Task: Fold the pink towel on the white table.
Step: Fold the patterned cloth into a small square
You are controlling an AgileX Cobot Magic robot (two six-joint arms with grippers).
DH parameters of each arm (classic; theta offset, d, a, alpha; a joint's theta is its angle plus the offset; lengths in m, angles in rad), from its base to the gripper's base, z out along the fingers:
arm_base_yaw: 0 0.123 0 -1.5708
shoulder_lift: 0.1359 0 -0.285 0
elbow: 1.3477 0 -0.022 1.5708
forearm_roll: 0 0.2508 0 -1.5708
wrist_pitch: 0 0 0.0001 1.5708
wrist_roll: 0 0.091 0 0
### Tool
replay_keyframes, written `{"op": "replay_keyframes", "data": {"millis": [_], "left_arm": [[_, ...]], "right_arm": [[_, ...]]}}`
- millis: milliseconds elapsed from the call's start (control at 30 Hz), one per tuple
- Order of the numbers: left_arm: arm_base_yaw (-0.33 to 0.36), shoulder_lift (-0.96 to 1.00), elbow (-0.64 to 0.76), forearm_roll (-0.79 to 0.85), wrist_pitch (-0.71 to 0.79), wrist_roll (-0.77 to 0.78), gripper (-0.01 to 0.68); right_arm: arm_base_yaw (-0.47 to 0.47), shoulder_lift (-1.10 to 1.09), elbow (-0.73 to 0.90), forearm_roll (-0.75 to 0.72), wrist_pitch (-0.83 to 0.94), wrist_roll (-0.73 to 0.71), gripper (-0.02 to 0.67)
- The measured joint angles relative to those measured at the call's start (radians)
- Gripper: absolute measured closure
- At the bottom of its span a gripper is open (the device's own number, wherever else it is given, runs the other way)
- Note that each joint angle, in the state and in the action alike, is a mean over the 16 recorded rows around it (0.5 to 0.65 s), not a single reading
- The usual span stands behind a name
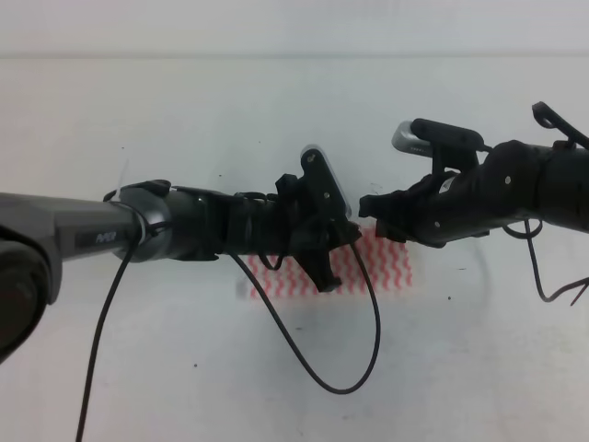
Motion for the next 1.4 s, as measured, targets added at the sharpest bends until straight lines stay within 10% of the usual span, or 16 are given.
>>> {"op": "replay_keyframes", "data": {"millis": [500,967,1400], "left_arm": [[0.000,-0.051,-0.001,0.007,-0.108,-0.123,0.678],[0.001,-0.256,0.111,0.167,-0.242,-0.623,0.678],[0.000,-0.301,0.303,0.204,-0.202,-0.728,0.678]], "right_arm": [[-0.010,0.000,-0.008,-0.044,-0.018,-0.001,0.424],[-0.022,0.000,-0.094,-0.101,0.104,-0.001,0.595],[-0.023,0.000,-0.110,-0.115,0.157,-0.001,0.665]]}}
